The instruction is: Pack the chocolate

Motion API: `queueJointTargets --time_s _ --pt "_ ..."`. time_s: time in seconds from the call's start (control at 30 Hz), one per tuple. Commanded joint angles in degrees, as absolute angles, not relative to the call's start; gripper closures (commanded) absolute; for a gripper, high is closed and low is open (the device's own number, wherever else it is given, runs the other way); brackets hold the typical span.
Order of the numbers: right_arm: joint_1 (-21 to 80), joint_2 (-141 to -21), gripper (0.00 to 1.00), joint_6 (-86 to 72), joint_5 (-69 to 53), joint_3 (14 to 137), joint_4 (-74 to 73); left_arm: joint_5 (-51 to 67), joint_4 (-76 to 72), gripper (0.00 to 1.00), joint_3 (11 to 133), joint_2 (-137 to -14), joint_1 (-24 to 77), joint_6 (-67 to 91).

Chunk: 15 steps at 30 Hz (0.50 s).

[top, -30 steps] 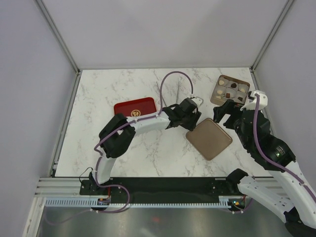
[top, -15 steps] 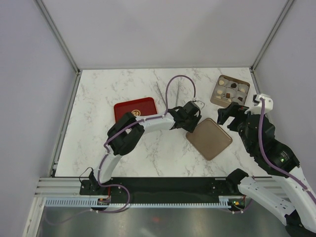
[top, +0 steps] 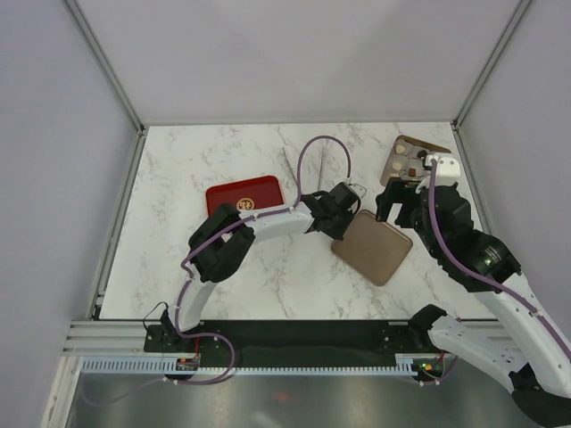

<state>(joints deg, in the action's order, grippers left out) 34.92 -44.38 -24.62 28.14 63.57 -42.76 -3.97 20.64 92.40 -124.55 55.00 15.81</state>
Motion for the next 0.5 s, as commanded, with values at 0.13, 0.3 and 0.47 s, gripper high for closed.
queueJointTargets --time_s 0.13,0.3,0.47 --pt "34.8 -49.5 0.02 -18.0 22.3 70.6 -41.5 2.1 28.6 0.98 90.9 -110.7 54.9 20.9" --pt "34.8 -52.5 0.03 -12.5 19.4 72.0 -36.0 8.6 32.7 0.98 87.5 -102.3 51.2 24.8" --pt "34.8 -58.2 0.03 -8.4 16.9 74.9 -31.9 11.8 33.9 0.98 81.7 -94.8 45.4 26.9"
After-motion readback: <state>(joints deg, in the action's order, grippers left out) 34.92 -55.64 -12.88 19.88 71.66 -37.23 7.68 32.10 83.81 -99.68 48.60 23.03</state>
